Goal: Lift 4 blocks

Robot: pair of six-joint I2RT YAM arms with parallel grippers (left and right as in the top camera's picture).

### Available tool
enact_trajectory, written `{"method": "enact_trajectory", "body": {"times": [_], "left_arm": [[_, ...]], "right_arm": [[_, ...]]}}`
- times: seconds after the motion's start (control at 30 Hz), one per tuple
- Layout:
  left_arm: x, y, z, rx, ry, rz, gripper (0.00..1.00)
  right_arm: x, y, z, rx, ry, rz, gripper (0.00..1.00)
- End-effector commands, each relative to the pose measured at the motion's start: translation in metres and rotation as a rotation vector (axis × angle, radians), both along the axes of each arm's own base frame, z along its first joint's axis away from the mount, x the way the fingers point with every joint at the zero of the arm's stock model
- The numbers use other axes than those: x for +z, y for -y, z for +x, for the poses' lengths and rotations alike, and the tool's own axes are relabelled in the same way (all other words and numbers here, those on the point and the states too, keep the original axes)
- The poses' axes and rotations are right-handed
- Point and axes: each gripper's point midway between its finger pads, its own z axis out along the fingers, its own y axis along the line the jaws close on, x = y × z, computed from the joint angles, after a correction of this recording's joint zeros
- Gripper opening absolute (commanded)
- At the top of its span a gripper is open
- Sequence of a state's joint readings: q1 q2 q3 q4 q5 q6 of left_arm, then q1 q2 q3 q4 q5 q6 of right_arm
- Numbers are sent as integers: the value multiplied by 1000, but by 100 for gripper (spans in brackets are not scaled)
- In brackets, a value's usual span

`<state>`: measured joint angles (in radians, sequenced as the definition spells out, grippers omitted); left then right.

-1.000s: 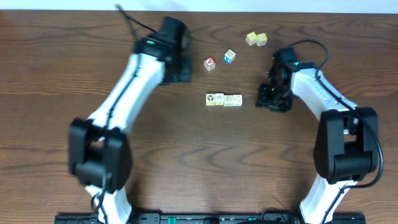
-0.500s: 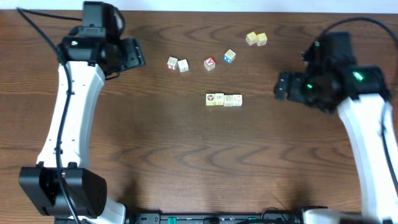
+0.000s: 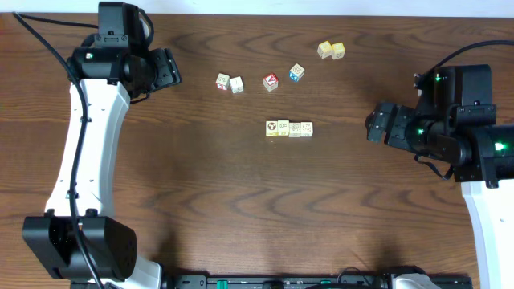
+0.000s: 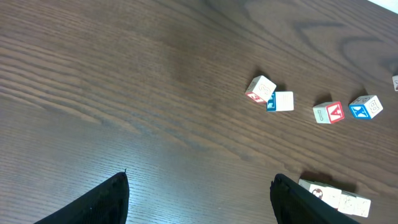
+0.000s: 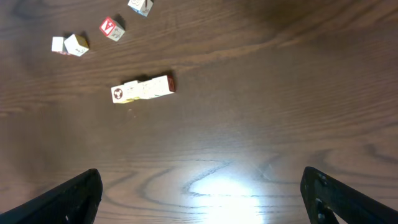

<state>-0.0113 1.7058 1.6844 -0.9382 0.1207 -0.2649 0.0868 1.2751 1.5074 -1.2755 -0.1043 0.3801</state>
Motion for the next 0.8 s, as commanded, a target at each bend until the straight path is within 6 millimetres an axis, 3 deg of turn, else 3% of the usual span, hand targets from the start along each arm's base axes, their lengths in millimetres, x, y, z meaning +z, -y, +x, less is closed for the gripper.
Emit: {"method": "enact_trajectory", "body": {"times": [0.0,0.4,0.77], "left_arm": [[5,-2,3,7,13,8,73],[5,-2,3,8,13,8,73],[5,-2,3,8,13,8,74]], "right_arm": [[3,-3,0,-29,1,30,99],[0,-3,-4,-28,-22,28,99],[-7,13,-12,-54,-22,-59,99]]}}
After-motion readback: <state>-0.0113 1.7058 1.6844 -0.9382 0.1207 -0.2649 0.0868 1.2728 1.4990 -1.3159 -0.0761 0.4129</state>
